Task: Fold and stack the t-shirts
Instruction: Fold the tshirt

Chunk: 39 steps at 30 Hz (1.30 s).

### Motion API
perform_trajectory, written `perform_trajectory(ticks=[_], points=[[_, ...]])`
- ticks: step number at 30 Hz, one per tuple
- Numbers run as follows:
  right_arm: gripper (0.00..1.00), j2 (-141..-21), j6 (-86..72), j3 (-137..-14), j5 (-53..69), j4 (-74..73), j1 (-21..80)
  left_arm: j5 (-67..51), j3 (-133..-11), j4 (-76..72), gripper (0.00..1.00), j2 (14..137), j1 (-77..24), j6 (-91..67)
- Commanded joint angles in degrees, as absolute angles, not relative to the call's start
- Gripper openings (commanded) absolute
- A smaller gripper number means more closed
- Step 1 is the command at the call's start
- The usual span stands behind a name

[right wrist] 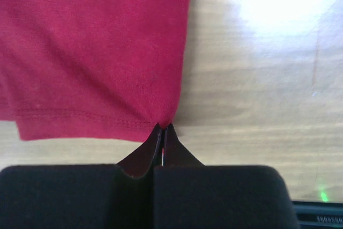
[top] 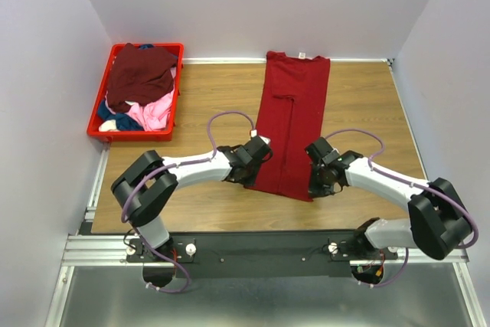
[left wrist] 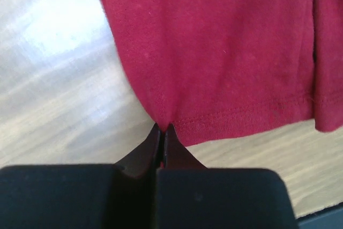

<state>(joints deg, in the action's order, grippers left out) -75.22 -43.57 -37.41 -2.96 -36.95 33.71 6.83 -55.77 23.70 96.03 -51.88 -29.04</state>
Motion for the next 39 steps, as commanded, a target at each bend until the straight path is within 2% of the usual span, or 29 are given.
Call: perform_trajectory(ticks=[1,9,11,14,17,23,30,39], points=[[0.01,-71.38,-44.82,-37.61,-0.35,-43.39,37.08,6.25,-52.74,31.54,0.00,91.68,-57.63,-32.51],[0.01,-64.60,-60.55,-42.71,3.96,-53.34,57.99,0.97,-49.22,41.22,0.00,76.30,-74.26,-49.98],[0.01,-64.60,-59.25,-43.94,2.13,-55.19,58.54,0.61,-48.61,41.14,0.00,72.27,-74.53,-50.97],[0.01,-66.09,-56.71,-50.52,-7.53,-60.36,58.10,3.77,-50.01,39.82,0.00,70.14,-69.81,-46.95],[0.01,-70.39,-50.31,-57.73,-17.29,-62.14,51.45,5.26,-52.73,36.05,0.00,70.74,-60.40,-38.89],[0.01,-77.86,-35.63,-65.30,-21.71,-53.82,38.09,8.09,-60.99,27.27,0.00,78.73,-44.07,-26.65],[0.01,-85.06,-28.66,-66.36,-21.27,-42.37,29.37,5.72,-67.67,18.55,0.00,89.98,-37.10,-22.68],[0.01,-89.82,-25.49,-66.53,-18.99,-34.72,25.31,4.92,-69.69,12.83,0.00,96.94,-34.89,-21.01]])
